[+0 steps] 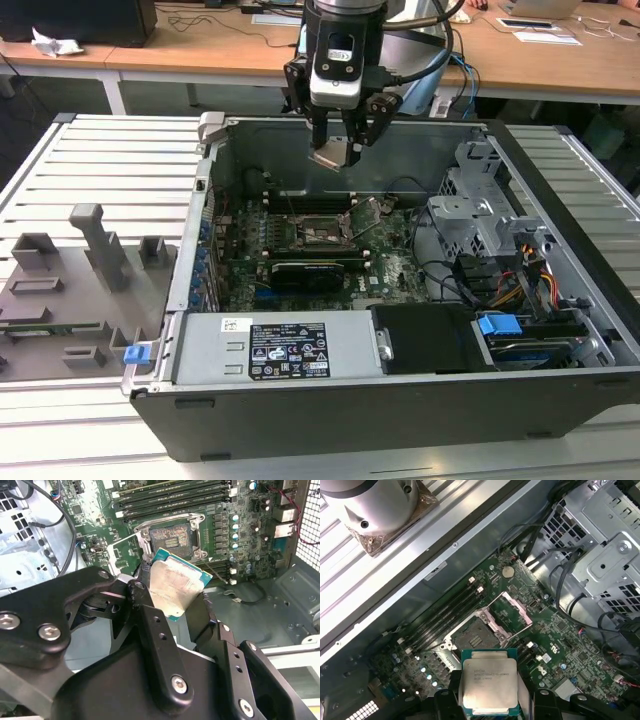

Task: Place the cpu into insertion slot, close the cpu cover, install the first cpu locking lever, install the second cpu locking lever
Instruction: 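Place the cpu into insertion slot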

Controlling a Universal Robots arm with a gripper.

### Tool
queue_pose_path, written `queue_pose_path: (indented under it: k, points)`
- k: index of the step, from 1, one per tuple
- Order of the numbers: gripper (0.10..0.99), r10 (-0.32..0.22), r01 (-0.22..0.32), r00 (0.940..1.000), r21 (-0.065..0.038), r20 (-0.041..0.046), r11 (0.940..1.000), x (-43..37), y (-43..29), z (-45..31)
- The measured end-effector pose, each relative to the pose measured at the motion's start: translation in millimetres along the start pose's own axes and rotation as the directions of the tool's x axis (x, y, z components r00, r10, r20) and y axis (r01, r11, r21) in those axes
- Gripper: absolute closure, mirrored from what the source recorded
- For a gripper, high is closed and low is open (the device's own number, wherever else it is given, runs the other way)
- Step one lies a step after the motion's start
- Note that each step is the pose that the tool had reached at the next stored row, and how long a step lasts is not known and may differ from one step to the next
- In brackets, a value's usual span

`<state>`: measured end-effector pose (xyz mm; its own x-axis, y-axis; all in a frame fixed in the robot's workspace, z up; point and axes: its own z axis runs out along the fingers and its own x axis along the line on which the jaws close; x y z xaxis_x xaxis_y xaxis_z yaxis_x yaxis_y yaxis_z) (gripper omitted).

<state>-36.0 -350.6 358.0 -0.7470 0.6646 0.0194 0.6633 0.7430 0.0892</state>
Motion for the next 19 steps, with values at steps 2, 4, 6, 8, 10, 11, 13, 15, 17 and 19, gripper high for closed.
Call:
queue_pose_path:
  k: [2, 4, 6, 8, 10, 11, 13, 15, 17, 19]
  points:
    - [0.561, 0.010, -0.010, 1.0000, 0.000, 0.0009, 1.0000, 0.0, 0.0, 0.1]
    - [0.561, 0.018, -0.018, 0.9998, 0.000, 0.0017, 0.9998, 0.0, 0.0, 0.2]
    - [0.561, 0.029, -0.029, 0.9996, -0.001, 0.0026, 0.9996, 0.0, 0.0, 0.3]
    - [0.561, 0.036, -0.036, 0.9994, -0.001, 0.0033, 0.9994, 0.0, 0.0, 0.4]
    - [0.561, 0.045, -0.045, 0.9990, -0.001, 0.0041, 0.9990, 0.0, 0.0, 0.6]
    - [0.561, 0.048, -0.048, 0.9988, -0.001, 0.0043, 0.9988, 0.0, -0.1, 0.6]
    - [0.561, 0.062, -0.062, 0.9981, -0.001, 0.0055, 0.9981, 0.0, -0.1, 0.8]
    - [0.561, 0.067, -0.067, 0.9977, -0.001, 0.0060, 0.9977, 0.0, -0.1, 0.9]
    - [0.561, 0.075, -0.075, 0.9971, -0.002, 0.0067, 0.9972, 0.0, -0.1, 1.0]
    - [0.561, 0.083, -0.083, 0.9965, -0.002, 0.0074, 0.9966, 0.0, -0.1, 1.1]
